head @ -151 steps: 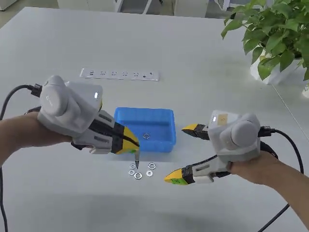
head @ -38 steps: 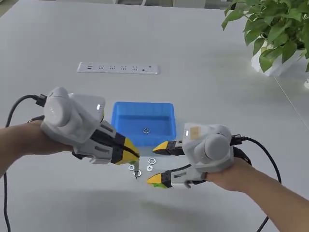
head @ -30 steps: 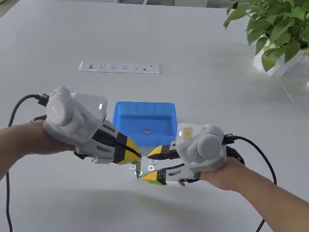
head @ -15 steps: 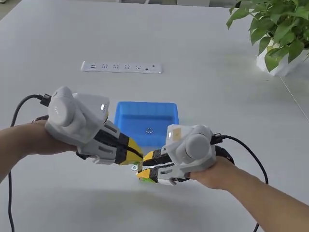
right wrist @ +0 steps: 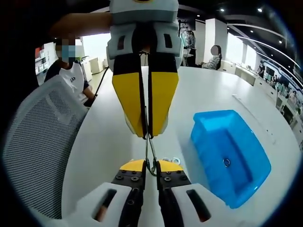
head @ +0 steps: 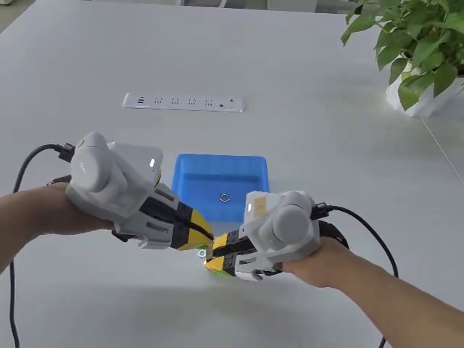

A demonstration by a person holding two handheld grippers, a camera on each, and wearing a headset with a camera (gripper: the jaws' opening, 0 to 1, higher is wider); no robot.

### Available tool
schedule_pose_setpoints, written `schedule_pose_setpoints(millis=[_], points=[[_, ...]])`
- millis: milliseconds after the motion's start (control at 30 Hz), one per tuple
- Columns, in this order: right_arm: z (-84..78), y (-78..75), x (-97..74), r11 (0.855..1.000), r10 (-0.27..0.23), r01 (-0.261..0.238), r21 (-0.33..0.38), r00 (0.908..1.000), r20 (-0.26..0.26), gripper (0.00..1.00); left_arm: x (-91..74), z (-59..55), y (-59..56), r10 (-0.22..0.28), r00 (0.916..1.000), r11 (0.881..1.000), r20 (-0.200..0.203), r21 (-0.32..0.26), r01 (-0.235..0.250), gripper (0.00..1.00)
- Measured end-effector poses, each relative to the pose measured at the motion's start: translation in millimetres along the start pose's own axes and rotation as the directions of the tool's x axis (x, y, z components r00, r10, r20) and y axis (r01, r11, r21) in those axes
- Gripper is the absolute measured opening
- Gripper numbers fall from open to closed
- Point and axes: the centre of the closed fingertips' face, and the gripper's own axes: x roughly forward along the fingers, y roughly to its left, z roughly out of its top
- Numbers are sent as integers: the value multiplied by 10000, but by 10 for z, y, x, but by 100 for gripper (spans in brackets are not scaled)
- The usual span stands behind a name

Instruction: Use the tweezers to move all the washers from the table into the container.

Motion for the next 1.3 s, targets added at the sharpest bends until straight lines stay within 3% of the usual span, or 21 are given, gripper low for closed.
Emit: schedule_pose_setpoints(millis=[833, 1300], points=[[17, 12, -3, 9986, -93, 80, -519, 9996, -249, 8, -12, 5, -24, 93, 9998, 10000, -162, 19, -92, 6], [142, 17, -100, 9977, -94, 79, -674, 9997, -224, 8, -141, 123, 34, 687, 9968, 9965, 418, -511, -666, 27]])
